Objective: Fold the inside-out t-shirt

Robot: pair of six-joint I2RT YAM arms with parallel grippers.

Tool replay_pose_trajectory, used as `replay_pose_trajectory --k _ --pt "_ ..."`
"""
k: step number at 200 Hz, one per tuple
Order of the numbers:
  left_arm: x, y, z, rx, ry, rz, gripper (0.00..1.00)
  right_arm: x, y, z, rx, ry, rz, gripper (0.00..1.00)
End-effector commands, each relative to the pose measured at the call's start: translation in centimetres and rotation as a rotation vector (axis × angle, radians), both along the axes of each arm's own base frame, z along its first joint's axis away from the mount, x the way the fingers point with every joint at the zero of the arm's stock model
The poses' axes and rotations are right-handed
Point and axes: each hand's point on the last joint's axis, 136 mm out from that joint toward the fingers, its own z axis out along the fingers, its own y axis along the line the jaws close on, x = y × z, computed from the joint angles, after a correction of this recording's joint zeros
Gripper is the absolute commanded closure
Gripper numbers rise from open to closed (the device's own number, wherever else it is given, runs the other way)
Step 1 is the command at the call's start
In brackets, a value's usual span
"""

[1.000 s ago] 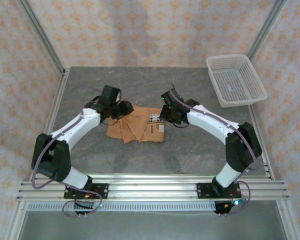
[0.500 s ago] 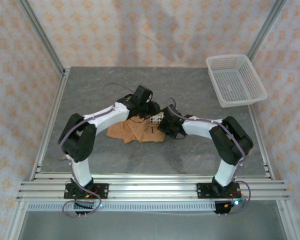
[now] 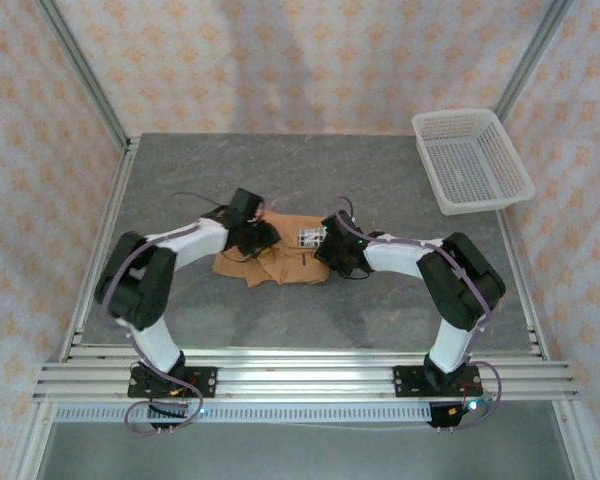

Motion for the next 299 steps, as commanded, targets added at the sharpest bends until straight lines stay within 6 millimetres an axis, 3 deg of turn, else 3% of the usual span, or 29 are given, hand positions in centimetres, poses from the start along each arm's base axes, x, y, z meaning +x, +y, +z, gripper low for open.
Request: replay_pose_trajectory --k 1,26,47,67,94,124,151,190,221,238,262,282,299 --pt "-3.1 6.0 -0.2 0.071 0.036 0.065 0.64 -1.0 -2.5 -2.8 -0.120 0.060 -0.047 1.00" --pt "-5.6 10.3 1.0 0.095 0.012 0.167 0.64 -0.5 -2.0 -1.7 -0.118 0.039 -0.028 1.00" --pt "-5.6 10.8 3.8 0.108 -0.079 0.210 0.63 0.2 -0.9 0.2 -0.099 0.002 0.008 1.00" --pt "-4.6 8.6 6.1 0.135 -0.128 0.144 0.53 0.7 0.2 2.5 -0.064 -0.043 0.034 1.00" --pt "-2.7 3.0 7.6 0.236 -0.123 -0.063 0.48 0.7 -0.1 5.0 -0.054 -0.088 0.028 1.00" --pt "-0.6 -1.6 6.5 0.334 -0.073 -0.210 0.50 0.7 -2.3 6.9 -0.093 -0.122 -0.014 1.00" --pt "0.8 -3.3 4.8 0.401 -0.039 -0.265 0.58 0.4 -3.6 8.1 -0.111 -0.148 -0.037 0.95" --pt "1.4 -4.5 2.7 0.440 0.002 -0.306 0.55 0.5 -3.7 9.4 -0.116 -0.173 -0.023 0.71" --pt "1.5 -4.7 -0.1 0.463 0.057 -0.320 0.56 0.8 -2.8 8.7 -0.091 -0.160 -0.010 0.65" --pt "1.4 -4.4 -0.7 0.485 0.072 -0.321 0.68 1.2 -1.8 7.8 -0.068 -0.143 -0.002 0.65" --pt "1.3 -3.7 0.2 0.507 0.054 -0.305 0.91 2.1 0.1 5.5 -0.028 -0.101 0.010 0.69" --pt "0.9 -2.8 1.3 0.531 0.033 -0.286 0.99 2.6 1.7 3.1 -0.004 -0.048 0.020 0.75" --pt "0.2 -1.5 3.0 0.547 0.002 -0.253 0.99 2.6 1.9 0.8 -0.024 0.006 0.014 0.80"
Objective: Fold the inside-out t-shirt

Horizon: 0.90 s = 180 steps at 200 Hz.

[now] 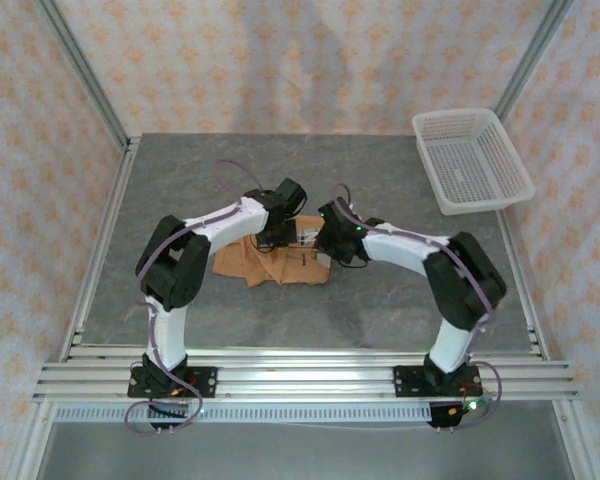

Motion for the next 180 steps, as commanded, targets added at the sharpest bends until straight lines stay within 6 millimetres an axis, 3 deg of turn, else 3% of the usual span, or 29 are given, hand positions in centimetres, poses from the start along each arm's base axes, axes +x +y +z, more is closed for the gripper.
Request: replay_pose_trajectory --k 1,39,83,110,118,124,154,180 --pt "-1.1 2.5 3.3 0.065 -0.068 0.034 1.00 0.5 1.5 -1.7 0.030 0.041 -0.002 0.80" --pt "-4.6 5.9 4.0 0.057 -0.116 0.124 1.00 -0.1 0.5 -3.8 -0.034 0.082 -0.014 0.82" --pt "-9.7 8.9 2.2 -0.033 -0.156 0.267 0.98 -0.1 0.7 -4.5 -0.042 0.102 -0.001 0.83" --pt "-11.8 11.0 1.4 -0.031 -0.182 0.340 0.79 -0.1 0.9 -4.4 -0.042 0.104 0.016 0.83" --pt "-12.2 11.7 1.3 -0.021 -0.183 0.359 0.68 -0.1 1.0 -4.2 -0.040 0.101 0.025 0.82" --pt "-12.3 12.2 1.4 -0.015 -0.184 0.364 0.60 0.0 1.1 -3.9 -0.034 0.096 0.031 0.82" --pt "-11.0 14.1 4.9 0.079 -0.220 0.343 0.55 0.2 2.5 -1.3 0.023 0.068 0.081 0.77" --pt "-7.9 11.2 6.8 0.003 -0.228 0.280 0.56 0.7 2.9 1.3 0.040 0.025 0.098 0.74"
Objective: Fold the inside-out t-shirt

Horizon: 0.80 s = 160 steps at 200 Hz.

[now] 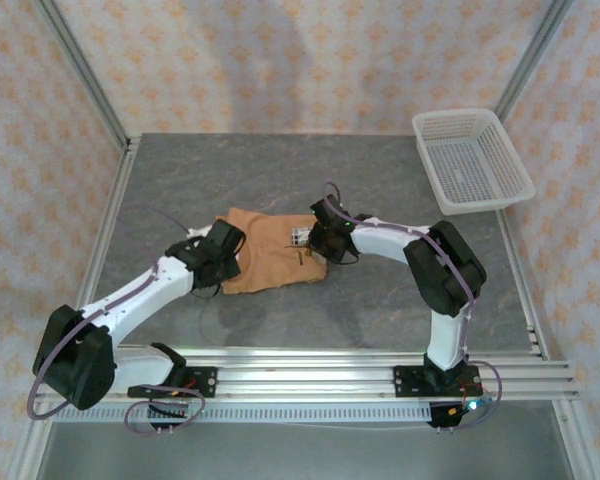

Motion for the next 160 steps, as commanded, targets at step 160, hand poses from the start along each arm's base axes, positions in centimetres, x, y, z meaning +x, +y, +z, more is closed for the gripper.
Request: replay_pose_trajectory --k 160 --pt "17.5 -13.1 -3.5 -0.177 0.135 -0.350 0.62 -10.4 -1.8 1.9 -0.054 -0.027 0.026 0.82"
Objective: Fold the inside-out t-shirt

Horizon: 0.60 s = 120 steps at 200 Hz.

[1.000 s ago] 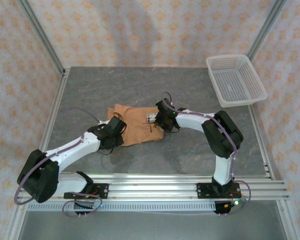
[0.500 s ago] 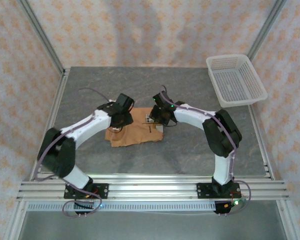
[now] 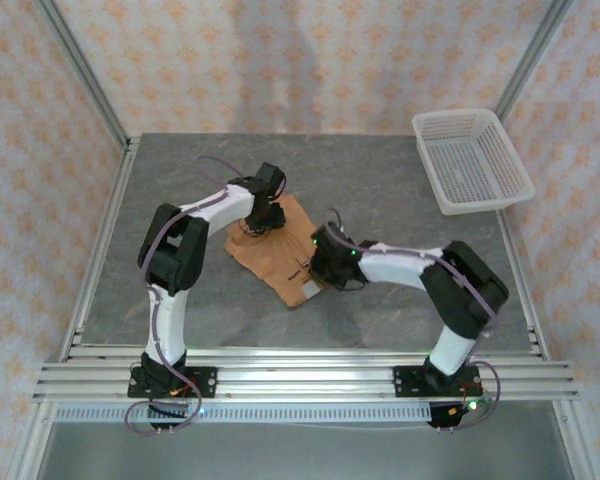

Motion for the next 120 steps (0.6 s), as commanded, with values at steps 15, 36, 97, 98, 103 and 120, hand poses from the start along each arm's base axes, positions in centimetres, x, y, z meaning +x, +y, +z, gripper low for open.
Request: replay_pose_trajectory --k 15,36,97,98,103,120 --pt "1.0 -2.6 5.9 -0.062 -0.071 -0.114 0.61 -0.7 -2.9 5.3 -0.070 -0.135 -0.049 0.79" --pt "0.1 -1.1 10.0 -0.075 -0.135 -0.093 0.60 2.2 -4.3 8.1 -0.077 -0.231 -0.048 0.76" --pt "-7.9 -0.9 9.5 -0.241 -0.204 0.025 0.67 11.7 -2.2 7.9 0.045 -0.152 0.002 0.84" --pt "-8.0 -1.0 9.5 -0.244 -0.205 0.025 0.67 11.8 -2.1 8.0 0.046 -0.151 0.005 0.84" --pt "-8.5 -1.6 9.2 -0.257 -0.203 0.021 0.67 12.2 -1.5 7.6 0.050 -0.138 0.019 0.84" --pt "-10.2 -3.7 8.3 -0.285 -0.194 -0.011 0.68 13.6 0.6 7.0 0.097 -0.109 0.055 0.83"
